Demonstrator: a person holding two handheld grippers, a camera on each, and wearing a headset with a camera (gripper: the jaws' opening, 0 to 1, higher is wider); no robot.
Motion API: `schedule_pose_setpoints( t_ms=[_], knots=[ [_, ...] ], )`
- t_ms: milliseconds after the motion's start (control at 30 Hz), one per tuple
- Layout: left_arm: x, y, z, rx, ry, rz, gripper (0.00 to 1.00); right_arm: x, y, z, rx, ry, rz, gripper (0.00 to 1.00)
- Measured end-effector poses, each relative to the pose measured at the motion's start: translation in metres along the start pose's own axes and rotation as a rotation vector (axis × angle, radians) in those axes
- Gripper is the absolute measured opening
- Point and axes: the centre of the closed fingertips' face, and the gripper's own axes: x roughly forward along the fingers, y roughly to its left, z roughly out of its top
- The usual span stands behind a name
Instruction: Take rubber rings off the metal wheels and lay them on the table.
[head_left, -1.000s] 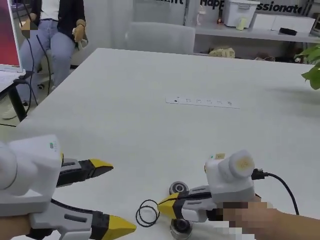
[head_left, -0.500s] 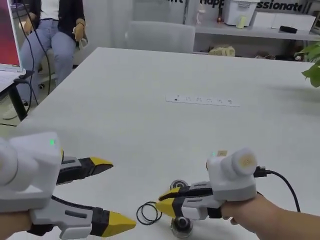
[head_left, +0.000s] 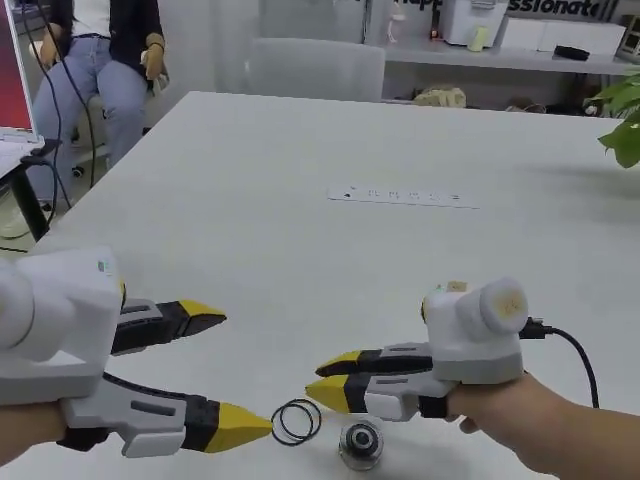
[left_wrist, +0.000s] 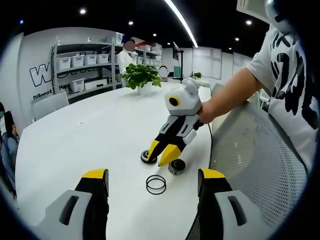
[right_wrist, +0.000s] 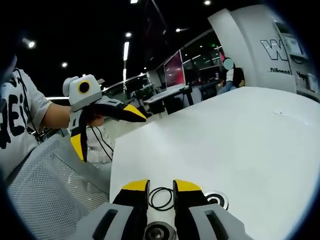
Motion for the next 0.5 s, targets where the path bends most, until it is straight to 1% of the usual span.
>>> schedule_pose_setpoints(
  t_ms=[200,500],
  knots=[
    [0.007,0.003,0.004,0.007,0.003,-0.008,0.69,-0.012,-0.007,0.010,0.000,-0.040,-0.021,0.19],
    [0.021,0.006,0.009,0.016,0.009,-0.027,0.68,-0.032,-0.022,0.013,0.002,-0.059,-0.068,0.21]
  ],
)
